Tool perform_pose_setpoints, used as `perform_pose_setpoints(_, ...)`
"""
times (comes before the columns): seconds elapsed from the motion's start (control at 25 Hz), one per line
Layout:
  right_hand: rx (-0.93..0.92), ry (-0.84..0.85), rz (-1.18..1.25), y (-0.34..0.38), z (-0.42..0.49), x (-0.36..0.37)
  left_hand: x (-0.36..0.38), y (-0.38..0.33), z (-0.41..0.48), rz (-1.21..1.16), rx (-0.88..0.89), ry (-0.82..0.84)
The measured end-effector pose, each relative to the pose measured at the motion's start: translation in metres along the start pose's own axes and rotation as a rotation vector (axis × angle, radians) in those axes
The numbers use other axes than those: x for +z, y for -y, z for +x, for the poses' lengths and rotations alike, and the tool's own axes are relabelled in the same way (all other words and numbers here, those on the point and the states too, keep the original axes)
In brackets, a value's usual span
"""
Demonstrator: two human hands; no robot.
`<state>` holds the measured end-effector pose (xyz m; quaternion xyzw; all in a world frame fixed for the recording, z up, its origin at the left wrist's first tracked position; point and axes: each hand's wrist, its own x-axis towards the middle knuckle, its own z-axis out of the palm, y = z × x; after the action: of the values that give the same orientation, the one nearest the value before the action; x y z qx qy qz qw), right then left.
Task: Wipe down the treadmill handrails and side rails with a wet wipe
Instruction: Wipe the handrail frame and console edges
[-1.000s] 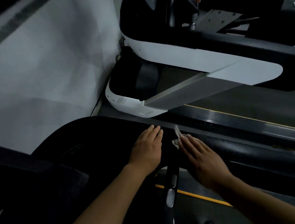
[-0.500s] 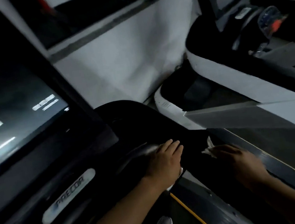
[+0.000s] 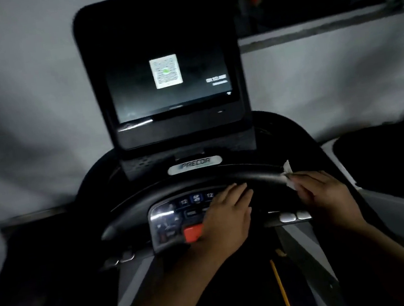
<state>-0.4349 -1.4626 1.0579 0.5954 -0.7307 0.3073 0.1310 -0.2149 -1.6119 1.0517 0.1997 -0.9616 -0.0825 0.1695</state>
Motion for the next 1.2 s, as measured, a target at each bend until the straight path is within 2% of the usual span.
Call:
perform_pose_setpoints(0.12,0.016,-0.091,0.029,0.021,-0.009,0.013,-0.015,0.015,-0.042,0.042,-0.106,0.024)
perform_pose_setpoints(0.36,0.165,0.066,0.073,0.035,-0.084,0.015,-0.009,0.012,-0.099,0.059,-0.104,0.106)
perform_pose_setpoints(0.56,0.348,0.075,0.096,0.045,-0.129,0.039,0.013,-0.010,-0.125,0.065,-0.092,0.200)
perform_pose_setpoints(0.8,0.409,0.141,0.163,0.052,-0.129,0.106,0.044,-0.030,-0.126,0.066,-0.067,0.456)
perform_pose_setpoints(1.0,0.377,0.087,0.150,0.029,-0.078,0.153,0.071,-0.026,-0.099,0.032,-0.076,0.481)
perform_pose_setpoints(1.2,0.086,0.280,-0.126,0.004,-0.083,0.172,0.087,-0.017,-0.078,-0.009,-0.116,0.508)
